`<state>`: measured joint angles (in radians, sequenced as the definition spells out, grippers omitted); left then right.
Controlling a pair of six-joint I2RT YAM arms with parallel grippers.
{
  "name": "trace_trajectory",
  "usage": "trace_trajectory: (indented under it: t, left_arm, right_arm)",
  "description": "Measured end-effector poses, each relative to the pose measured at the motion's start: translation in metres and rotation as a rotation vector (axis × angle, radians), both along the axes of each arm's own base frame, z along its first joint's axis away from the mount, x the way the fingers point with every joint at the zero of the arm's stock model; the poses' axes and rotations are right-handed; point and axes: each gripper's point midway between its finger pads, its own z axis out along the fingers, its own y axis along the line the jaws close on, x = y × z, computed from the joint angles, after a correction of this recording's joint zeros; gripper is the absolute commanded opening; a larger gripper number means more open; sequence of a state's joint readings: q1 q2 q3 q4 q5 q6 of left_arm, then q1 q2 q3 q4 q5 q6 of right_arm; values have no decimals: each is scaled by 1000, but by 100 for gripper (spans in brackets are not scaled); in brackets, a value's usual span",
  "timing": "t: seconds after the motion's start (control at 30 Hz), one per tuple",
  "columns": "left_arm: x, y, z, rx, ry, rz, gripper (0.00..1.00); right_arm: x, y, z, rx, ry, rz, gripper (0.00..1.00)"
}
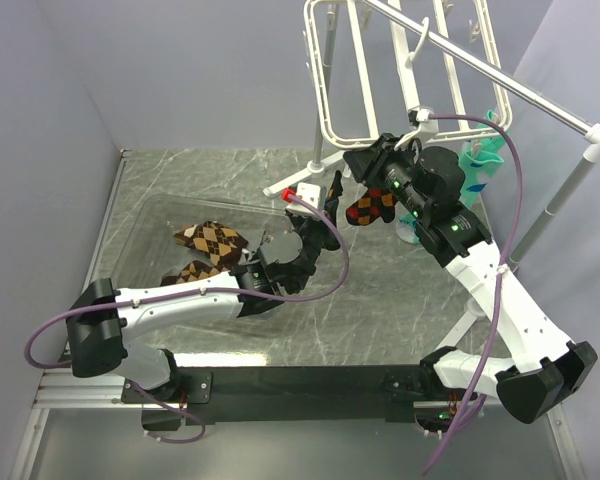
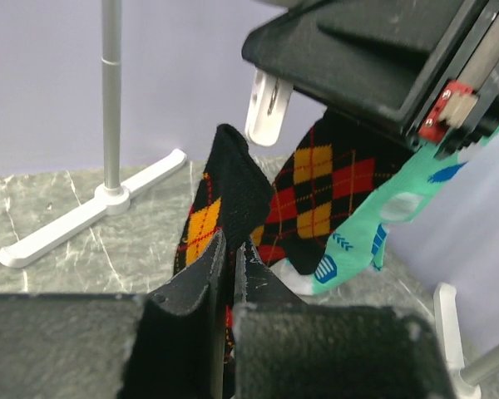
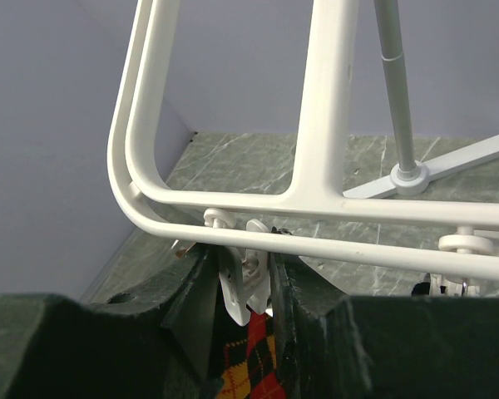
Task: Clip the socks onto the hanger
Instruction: Clamp the sock onto the hanger.
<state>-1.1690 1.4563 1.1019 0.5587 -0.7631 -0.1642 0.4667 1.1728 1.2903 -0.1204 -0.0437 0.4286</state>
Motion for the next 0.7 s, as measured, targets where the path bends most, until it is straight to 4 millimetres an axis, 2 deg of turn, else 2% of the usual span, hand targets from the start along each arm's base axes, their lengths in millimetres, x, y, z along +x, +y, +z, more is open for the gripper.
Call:
trace_trajectory:
  t: [0.2, 0.7]
  left_arm:
    - [2, -1, 10, -9, -23, 16, 1]
    - [4, -5, 12, -9, -52, 31, 1]
  right_arm:
    - [0, 0, 0, 1, 1, 0, 0]
    - [-3, -4, 2, 38, 25, -25, 0]
